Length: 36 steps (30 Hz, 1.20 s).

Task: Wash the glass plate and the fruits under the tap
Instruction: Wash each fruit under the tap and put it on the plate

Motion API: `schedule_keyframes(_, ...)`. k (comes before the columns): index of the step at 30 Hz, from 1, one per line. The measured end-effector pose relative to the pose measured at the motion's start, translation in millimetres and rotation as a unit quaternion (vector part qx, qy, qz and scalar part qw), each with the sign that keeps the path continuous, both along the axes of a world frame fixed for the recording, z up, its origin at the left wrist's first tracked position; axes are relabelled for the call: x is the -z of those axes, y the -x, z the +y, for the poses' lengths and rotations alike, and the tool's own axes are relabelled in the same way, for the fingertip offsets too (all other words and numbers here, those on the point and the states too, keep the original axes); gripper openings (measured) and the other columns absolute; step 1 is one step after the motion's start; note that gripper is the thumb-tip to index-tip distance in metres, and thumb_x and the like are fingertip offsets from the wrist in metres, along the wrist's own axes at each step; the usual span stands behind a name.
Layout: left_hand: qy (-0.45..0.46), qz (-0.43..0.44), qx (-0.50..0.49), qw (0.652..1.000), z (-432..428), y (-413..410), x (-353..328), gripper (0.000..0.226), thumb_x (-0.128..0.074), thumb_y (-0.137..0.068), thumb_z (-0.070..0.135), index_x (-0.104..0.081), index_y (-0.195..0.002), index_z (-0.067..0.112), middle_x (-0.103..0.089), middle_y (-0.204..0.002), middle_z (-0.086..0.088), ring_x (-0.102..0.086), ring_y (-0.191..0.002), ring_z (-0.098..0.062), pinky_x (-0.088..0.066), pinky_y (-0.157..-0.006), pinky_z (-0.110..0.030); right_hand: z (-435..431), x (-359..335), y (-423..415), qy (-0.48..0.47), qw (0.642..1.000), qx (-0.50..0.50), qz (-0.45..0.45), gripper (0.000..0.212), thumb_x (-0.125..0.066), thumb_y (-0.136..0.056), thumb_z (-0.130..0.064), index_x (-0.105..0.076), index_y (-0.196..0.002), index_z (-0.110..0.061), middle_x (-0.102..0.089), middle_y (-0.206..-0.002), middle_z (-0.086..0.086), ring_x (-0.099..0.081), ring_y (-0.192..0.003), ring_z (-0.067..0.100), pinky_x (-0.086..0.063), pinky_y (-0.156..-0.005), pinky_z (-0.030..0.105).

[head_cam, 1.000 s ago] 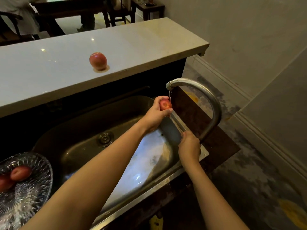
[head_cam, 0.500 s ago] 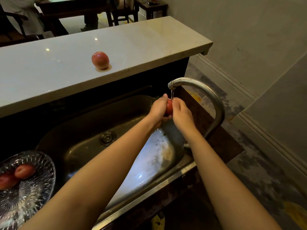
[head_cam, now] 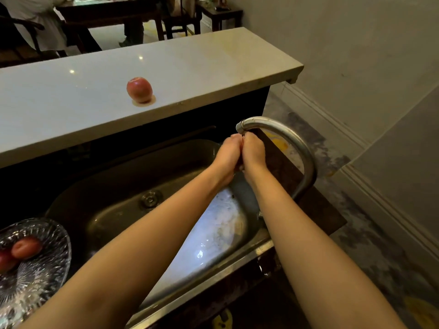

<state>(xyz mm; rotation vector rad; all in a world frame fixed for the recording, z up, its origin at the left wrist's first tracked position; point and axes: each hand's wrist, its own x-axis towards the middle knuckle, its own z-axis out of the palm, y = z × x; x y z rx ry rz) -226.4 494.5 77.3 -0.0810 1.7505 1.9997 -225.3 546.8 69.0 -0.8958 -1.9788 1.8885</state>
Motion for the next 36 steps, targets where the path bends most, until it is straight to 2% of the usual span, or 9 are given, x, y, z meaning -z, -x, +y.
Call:
schedule_keyframes(5,-0.061,-0.037,-0.055,0.996,-14,23,-8,0.033,-0.039,-0.098,0.019,-0.054,-0.069,0.015,-0.058,-0.056,0.001,-0.057,-0.056,-0.011,-0.047,-0.052,-0.021,-19,1,-4,-0.123,0.988,-0.096,-0.017,0.046,-0.034,-0.096,-0.039,-0.053,-0.123,-0.006,-0.056,-0.123,0.020,-0.053,-0.116,0.033,-0.042,-0.096,0.038)
schedule_keyframes(10,-0.040,-0.035,0.010,0.999,8,7,-4,0.019,-0.038,-0.096,0.015,-0.055,-0.088,0.016,-0.056,-0.075,-0.003,-0.054,-0.072,-0.016,-0.047,-0.061,-0.028,5,-12,3,0.057,0.998,0.008,0.002,0.029,-0.037,-0.088,-0.013,-0.061,-0.072,-0.010,-0.057,-0.077,0.011,-0.057,-0.089,0.033,-0.047,-0.077,0.041)
schedule_keyframes(14,-0.081,-0.058,-0.035,0.994,-4,23,-3,0.027,-0.045,-0.095,0.027,-0.060,-0.077,0.015,-0.061,-0.071,-0.003,-0.058,-0.074,-0.018,-0.050,-0.072,-0.032,-11,-9,-7,-0.064,0.991,-0.119,-0.009,0.041,-0.035,-0.097,-0.033,-0.050,-0.123,-0.005,-0.055,-0.116,0.015,-0.051,-0.117,0.031,-0.041,-0.091,0.033)
schedule_keyframes(16,-0.061,-0.057,-0.015,0.996,-1,22,-4,0.028,-0.043,-0.097,0.024,-0.059,-0.075,0.014,-0.060,-0.066,-0.002,-0.056,-0.070,-0.017,-0.048,-0.066,-0.030,-7,-5,-8,-0.077,0.995,-0.070,0.007,0.034,-0.035,-0.098,-0.027,-0.055,-0.112,-0.004,-0.058,-0.116,0.019,-0.054,-0.112,0.031,-0.043,-0.099,0.040)
schedule_keyframes(19,-0.045,-0.055,0.036,0.997,10,7,-3,0.019,-0.042,-0.097,0.021,-0.057,-0.098,0.010,-0.060,-0.083,-0.007,-0.057,-0.082,-0.019,-0.048,-0.070,-0.031,7,-8,-6,0.068,0.997,0.038,0.021,0.031,-0.039,-0.093,-0.012,-0.060,-0.071,-0.010,-0.062,-0.082,0.012,-0.059,-0.089,0.030,-0.045,-0.091,0.043)
schedule_keyframes(25,-0.037,-0.048,-0.033,0.998,4,16,1,0.022,-0.044,-0.094,0.016,-0.056,-0.076,0.014,-0.056,-0.071,-0.003,-0.055,-0.072,-0.016,-0.045,-0.066,-0.028,0,2,-20,-0.097,0.990,-0.093,0.043,0.028,-0.031,-0.099,-0.023,-0.055,-0.102,-0.010,-0.059,-0.109,0.013,-0.055,-0.105,0.024,-0.041,-0.096,0.039)
schedule_keyframes(30,-0.048,0.001,0.069,0.996,9,0,8,0.023,-0.041,-0.096,0.027,-0.051,-0.112,0.013,-0.060,-0.101,-0.007,-0.059,-0.094,-0.016,-0.051,-0.076,-0.030,11,-9,-22,0.121,0.989,0.005,0.080,0.028,-0.039,-0.093,-0.016,-0.063,-0.078,-0.016,-0.063,-0.077,0.002,-0.061,-0.079,0.018,-0.050,-0.073,0.030)
schedule_keyframes(32,-0.061,0.006,0.040,0.997,5,1,10,0.017,-0.040,-0.097,0.028,-0.055,-0.096,0.018,-0.059,-0.090,-0.003,-0.058,-0.087,-0.014,-0.049,-0.069,-0.027,8,-8,-26,0.065,0.994,-0.046,0.081,0.025,-0.040,-0.093,-0.019,-0.061,-0.081,-0.019,-0.063,-0.081,0.002,-0.060,-0.079,0.014,-0.049,-0.066,0.026)
schedule_keyframes(36,-0.037,0.030,-0.001,0.999,-4,7,15,0.028,-0.038,-0.097,0.032,-0.058,-0.080,0.024,-0.060,-0.077,0.002,-0.059,-0.078,-0.013,-0.047,-0.067,-0.027,-1,10,-29,-0.024,0.989,-0.119,0.089,0.019,-0.037,-0.098,-0.027,-0.054,-0.096,-0.019,-0.060,-0.099,0.008,-0.059,-0.095,0.018,-0.048,-0.081,0.030)
